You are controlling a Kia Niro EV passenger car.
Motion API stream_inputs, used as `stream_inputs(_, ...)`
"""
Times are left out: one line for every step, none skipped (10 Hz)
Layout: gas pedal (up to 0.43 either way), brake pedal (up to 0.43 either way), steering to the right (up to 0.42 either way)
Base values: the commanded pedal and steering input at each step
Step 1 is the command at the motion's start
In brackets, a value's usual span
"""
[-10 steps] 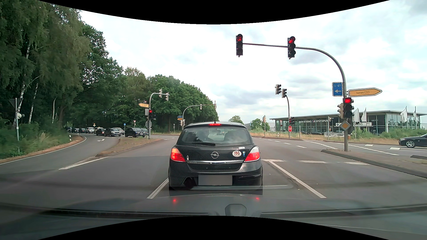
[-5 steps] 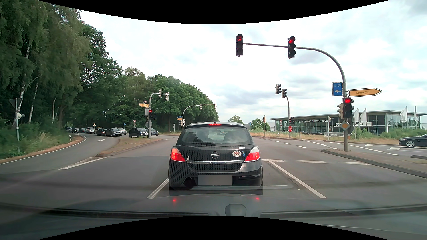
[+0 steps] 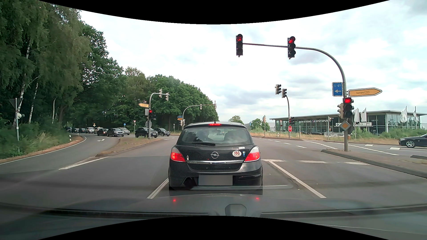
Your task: Follow the waypoints while adhering to traffic rules and regulations
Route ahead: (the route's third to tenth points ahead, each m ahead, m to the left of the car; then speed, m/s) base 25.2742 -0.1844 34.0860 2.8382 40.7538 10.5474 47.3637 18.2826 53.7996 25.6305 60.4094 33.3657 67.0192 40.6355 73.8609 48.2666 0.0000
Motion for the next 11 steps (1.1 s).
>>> stream_inputs(0.0, 0.226, -0.004)
stream_inputs(0.0, 0.232, -0.004)
stream_inputs(0.0, 0.232, -0.004)
stream_inputs(0.0, 0.226, -0.004)
stream_inputs(0.0, 0.232, -0.004)
stream_inputs(0.0, 0.226, -0.004)
stream_inputs(0.0, 0.232, -0.004)
stream_inputs(0.0, 0.226, -0.004)
stream_inputs(0.0, 0.232, -0.004)
stream_inputs(0.0, 0.226, -0.004)
stream_inputs(0.0, 0.226, -0.004)
